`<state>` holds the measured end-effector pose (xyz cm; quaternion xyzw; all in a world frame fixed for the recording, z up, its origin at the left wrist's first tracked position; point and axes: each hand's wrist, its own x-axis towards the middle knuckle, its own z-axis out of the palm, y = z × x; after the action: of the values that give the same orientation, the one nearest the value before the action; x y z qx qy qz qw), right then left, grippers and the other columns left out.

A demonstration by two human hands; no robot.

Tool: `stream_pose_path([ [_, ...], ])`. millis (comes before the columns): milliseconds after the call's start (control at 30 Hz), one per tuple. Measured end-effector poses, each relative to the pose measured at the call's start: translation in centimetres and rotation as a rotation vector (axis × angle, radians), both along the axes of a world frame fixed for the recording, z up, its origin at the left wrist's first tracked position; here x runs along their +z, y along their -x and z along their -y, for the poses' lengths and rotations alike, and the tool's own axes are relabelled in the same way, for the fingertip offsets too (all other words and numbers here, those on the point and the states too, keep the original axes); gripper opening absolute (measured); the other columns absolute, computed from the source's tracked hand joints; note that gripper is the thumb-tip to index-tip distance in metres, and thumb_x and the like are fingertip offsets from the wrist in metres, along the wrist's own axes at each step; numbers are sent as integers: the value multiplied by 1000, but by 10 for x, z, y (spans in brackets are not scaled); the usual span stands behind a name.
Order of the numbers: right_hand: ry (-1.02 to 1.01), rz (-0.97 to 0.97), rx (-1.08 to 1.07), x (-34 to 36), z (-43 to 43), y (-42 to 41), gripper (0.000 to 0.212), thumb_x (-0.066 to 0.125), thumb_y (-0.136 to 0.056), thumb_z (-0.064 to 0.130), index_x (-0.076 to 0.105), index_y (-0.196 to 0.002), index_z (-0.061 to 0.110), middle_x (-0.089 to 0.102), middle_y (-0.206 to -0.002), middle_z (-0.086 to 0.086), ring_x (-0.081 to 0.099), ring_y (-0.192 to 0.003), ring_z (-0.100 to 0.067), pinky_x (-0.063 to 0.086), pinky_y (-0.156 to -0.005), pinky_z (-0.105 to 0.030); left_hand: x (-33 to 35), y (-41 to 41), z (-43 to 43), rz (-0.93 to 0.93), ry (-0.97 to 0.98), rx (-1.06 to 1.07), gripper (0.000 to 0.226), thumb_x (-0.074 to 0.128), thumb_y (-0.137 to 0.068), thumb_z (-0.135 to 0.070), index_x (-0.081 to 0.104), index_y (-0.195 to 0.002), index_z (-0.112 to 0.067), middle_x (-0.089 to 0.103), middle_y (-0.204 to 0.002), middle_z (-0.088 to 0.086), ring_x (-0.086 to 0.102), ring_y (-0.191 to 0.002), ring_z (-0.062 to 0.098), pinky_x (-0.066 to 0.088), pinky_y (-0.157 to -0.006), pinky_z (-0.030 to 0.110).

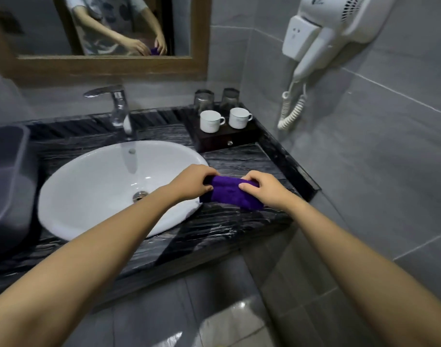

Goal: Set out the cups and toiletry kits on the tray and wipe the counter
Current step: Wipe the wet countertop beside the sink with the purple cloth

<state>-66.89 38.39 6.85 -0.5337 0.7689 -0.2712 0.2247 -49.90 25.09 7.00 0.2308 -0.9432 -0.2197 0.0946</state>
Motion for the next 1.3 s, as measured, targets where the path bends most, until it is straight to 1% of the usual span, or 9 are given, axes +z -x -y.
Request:
stream_pose_path([
  [100, 50, 158, -121, -6, -5, 30, 14, 66, -85, 19, 57, -75, 17, 70, -105, -13, 62, -86, -23, 50, -82, -40, -6, 39, 1, -31, 2, -12, 32, 65, -80, -8, 63, -111, -12, 68, -109, 7, 58, -101, 25, 37, -79, 26],
  [267, 97, 228, -208, -21, -1, 73, 10, 62, -87, 13, 56, -80, 12, 58, -71, 3, 52, -63, -8, 39, -52, -10, -24, 96, 9, -28, 4, -14, 33, 67, -78, -11, 64, -111, -11, 68, -110, 10, 59, -103, 28, 42, -87, 32],
  [367, 127, 227, -316, -41, 2, 91, 10, 62, -87, 15, 55, -80, 12, 54, -68, 6, 48, -62, -8, 38, -50, -11, -38, 123, 13, -9, 15, -2, 35, 67, -78, -14, 63, -113, -11, 68, -112, 10, 59, -105, 28, 42, -87, 31],
  [600, 147, 14, -448, -66, 5, 120, 13, 60, -84, 21, 59, -93, 11, 63, -95, -1, 59, -84, -19, 46, -73, -31, -84, 136, 47, 125, 43, 82, 51, 54, -90, -28, 42, -137, -14, 46, -142, 13, 40, -131, 30, 32, -108, 38],
  [733, -8, -272, -166, -110, -10, 104, 22, 63, -82, 31, 59, -82, 10, 60, -111, -6, 50, -110, -25, 38, -95, -35, -114, 113, 69, 274, 187, 153, 58, 45, -93, -37, 29, -143, -12, 23, -154, 15, 20, -142, 31, 21, -114, 44],
  [833, 24, -377, -63, -122, -6, 103, 27, 56, -86, 40, 55, -82, 14, 56, -108, -3, 48, -108, -24, 33, -100, -37, -128, 102, 76, 313, 202, 168, 60, 38, -95, -41, 24, -145, -13, 16, -156, 14, 14, -143, 31, 16, -114, 48],
  [1000, -55, -348, 121, -134, 13, 118, 45, 46, -93, 41, 42, -131, 17, 20, -157, -2, 11, -147, -19, 5, -122, -39, -142, 92, 79, 265, 175, 173, 59, 34, -97, -37, 18, -146, -9, 7, -157, 13, 4, -145, 29, 8, -117, 46],
  [1167, -115, -398, 112, -149, 18, 104, 65, 28, -96, 48, 6, -151, 21, 1, -161, -4, 2, -149, -17, 6, -122, -36, -147, 93, 84, 209, 117, 226, 63, 33, -97, -40, 12, -147, -9, 0, -158, 12, -2, -146, 28, 3, -118, 44],
  [1300, -137, -424, 58, -149, 22, 79, 66, 22, -94, 46, 4, -151, 18, 1, -161, -7, 1, -149, -20, -1, -120, -33, -150, 95, 87, 179, 92, 220, 62, 34, -97, -37, 14, -146, -5, 3, -157, 16, -2, -145, 30, 3, -118, 42],
])
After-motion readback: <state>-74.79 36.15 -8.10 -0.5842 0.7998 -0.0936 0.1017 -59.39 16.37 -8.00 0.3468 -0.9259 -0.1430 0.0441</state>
